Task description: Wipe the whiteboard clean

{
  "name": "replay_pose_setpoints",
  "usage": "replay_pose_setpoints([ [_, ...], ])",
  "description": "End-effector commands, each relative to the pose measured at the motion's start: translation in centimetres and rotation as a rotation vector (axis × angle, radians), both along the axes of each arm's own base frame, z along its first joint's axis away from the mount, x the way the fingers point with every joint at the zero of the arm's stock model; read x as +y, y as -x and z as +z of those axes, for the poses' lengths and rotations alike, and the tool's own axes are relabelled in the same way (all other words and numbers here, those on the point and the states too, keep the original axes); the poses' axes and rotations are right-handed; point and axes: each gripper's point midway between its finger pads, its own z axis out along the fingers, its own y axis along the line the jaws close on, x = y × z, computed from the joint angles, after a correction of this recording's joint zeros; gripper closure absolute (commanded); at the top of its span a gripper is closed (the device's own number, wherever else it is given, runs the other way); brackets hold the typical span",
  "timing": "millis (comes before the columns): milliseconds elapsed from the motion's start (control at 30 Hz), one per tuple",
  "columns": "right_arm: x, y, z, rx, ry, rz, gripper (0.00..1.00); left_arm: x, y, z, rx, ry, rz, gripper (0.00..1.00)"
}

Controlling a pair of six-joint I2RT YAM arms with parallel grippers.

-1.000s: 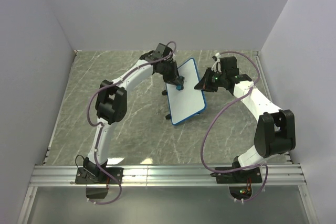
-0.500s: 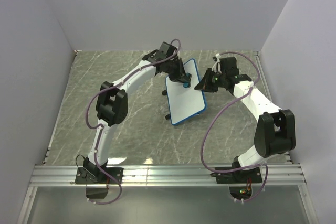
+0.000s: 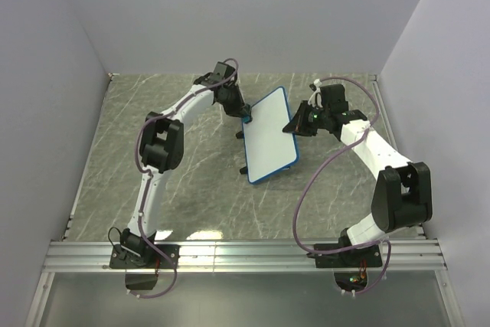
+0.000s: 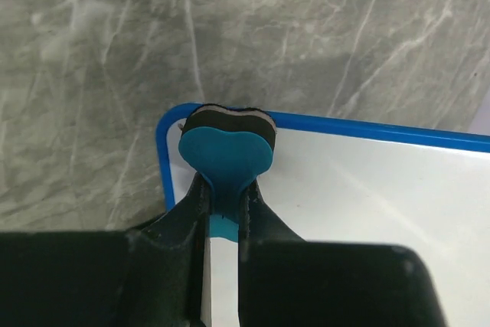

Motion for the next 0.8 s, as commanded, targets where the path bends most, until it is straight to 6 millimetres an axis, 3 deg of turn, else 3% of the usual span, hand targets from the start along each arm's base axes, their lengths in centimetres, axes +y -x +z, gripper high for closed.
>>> replay_pose_setpoints([
  [0, 1.3, 4.1, -1.9, 0.069, 0.043, 0.151, 1.0, -0.1, 2.5, -2.1, 0.01, -0.102, -0.009, 1.0],
  [200, 1.3, 4.4, -1.8, 0.063, 0.039, 0.148, 1.0, 6.2, 1.8, 3.4, -0.083, -0.111, 0.133, 1.0],
  [300, 1.1, 4.6, -2.0, 0.067, 0.05, 0.147, 1.0, 10.6, 2.2, 4.2, -0.081, -0.155, 0.202, 1.0],
  [367, 1.1, 4.7, -2.1, 0.065, 0.049, 0.146, 1.0, 13.6, 3.0, 4.1, -0.072, -0.21, 0.239, 1.0],
  [567, 1.4, 4.7, -2.3, 0.064, 0.024, 0.141, 1.0, 18.7, 5.2, 4.8, -0.082, -0.252, 0.313, 1.0],
  [767, 1.8, 4.0, -2.1, 0.064, 0.011, 0.133, 1.0, 21.4, 8.3, 2.1, -0.003, -0.362, 0.323, 1.0],
])
